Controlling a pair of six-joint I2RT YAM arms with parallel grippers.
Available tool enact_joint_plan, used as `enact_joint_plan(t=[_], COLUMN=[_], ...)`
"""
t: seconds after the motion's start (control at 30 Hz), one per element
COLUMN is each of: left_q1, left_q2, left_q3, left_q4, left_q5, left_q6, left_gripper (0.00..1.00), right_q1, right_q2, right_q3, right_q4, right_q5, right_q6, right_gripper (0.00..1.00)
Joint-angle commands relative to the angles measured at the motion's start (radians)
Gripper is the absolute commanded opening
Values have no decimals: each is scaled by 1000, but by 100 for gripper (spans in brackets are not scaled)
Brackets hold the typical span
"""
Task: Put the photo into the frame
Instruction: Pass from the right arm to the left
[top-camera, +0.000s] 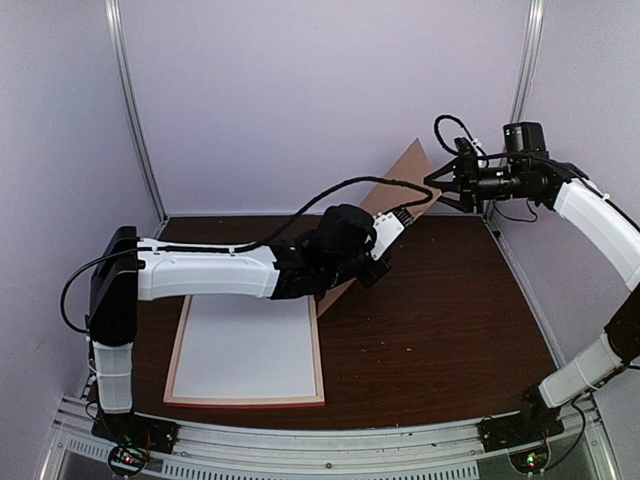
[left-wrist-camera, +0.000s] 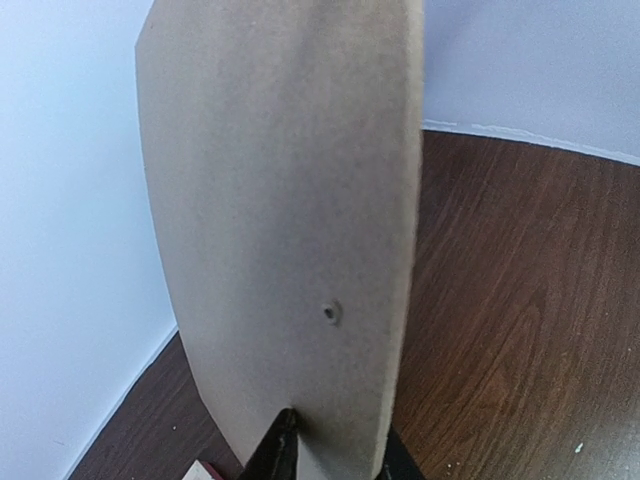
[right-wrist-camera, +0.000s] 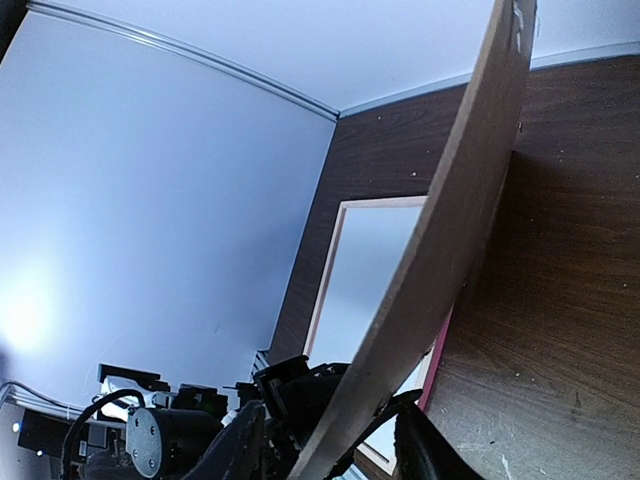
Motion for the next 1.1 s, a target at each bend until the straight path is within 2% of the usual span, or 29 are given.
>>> enact_joint_plan(t=[0.0,0.33,0.43,0.57,0.77,1.07], left_q1=[7,8,10,24,71,195], left_q2=[6,-2,-14,-37,-121,-276], left_q3=[64,136,147,169,188,190], left_q4=[89,61,51,7,-104,-233], left_q5=[-37,-61,-63,-41,61,340], left_q6=[-26,-49,-53,-86,-183,-394], left_gripper=[22,9,0,0,0,0], right_q1=[-41,-110,-125,-134,-140,-140], right_q2=[-36,-70,-80,-85,-92,-85], right_q3=[58,106,115,114,128,112], right_q4=[-68,-158,-174,-191,-240,-261], right_q5=[19,22,25,26,65,92], right_q6=[-54,-106,-118,-132,-181,-215], right_gripper=[44,49,49,50,51,52])
